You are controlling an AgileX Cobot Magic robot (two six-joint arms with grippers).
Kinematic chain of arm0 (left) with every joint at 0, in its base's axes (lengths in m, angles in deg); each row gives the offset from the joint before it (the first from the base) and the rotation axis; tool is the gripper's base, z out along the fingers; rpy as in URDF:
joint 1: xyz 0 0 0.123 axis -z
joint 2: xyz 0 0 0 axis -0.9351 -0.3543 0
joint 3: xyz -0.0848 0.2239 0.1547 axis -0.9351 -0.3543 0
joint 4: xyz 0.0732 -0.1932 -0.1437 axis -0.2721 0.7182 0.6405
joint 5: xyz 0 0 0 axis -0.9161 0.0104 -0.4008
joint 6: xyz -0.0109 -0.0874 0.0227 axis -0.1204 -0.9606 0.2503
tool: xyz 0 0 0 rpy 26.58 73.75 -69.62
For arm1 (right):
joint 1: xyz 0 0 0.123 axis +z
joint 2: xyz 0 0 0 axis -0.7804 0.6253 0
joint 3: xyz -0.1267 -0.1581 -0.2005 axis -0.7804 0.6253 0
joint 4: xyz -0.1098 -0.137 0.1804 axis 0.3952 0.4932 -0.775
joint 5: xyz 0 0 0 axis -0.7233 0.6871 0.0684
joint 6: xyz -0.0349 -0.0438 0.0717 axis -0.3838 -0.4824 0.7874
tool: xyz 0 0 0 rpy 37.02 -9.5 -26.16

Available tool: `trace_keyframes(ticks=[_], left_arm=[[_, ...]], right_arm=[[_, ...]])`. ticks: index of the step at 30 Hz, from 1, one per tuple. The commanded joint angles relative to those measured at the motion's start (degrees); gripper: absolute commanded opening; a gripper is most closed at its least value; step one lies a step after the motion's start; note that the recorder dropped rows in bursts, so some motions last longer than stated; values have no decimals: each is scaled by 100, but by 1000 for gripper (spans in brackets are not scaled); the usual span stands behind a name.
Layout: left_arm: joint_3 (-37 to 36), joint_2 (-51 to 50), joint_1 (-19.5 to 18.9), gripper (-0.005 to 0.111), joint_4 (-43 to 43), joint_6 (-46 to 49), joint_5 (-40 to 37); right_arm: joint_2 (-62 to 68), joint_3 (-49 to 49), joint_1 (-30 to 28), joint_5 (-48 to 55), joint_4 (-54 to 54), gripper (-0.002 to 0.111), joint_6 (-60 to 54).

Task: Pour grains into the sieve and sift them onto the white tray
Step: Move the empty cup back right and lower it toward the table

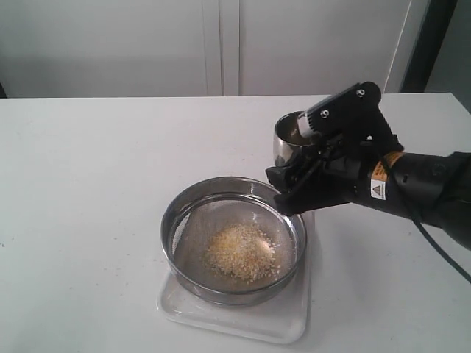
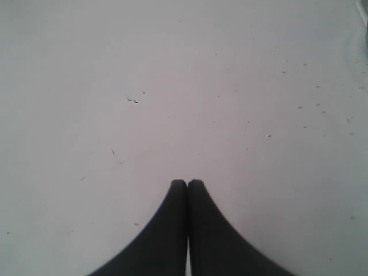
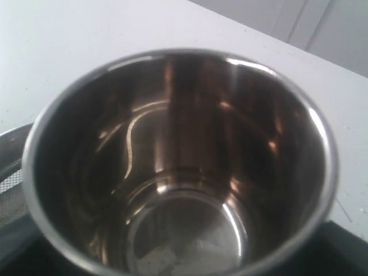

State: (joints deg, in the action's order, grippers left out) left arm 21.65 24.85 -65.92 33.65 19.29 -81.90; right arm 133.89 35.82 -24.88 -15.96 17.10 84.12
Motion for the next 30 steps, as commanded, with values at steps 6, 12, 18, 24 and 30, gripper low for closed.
trace_keyframes(ticks=[6,12,18,24,30], left_arm=[[-26,23,9,0,55,-29,26],[-26,23,9,0,55,-29,26],[-26,23,9,0,55,-29,26],[-26,23,9,0,55,-29,26],[-26,23,9,0,55,-29,26]], right_arm=[[-134,674,-517,-973,-939,0,-365],[-134,1132,-649,-1631,-2171,0,-1272],[-134,1370,-649,-2036,-2901,0,-1988],[-116,1370,-649,-2176,-4002,0,-2875],[60,1398,-649,-2685,-4428,0,-3162]])
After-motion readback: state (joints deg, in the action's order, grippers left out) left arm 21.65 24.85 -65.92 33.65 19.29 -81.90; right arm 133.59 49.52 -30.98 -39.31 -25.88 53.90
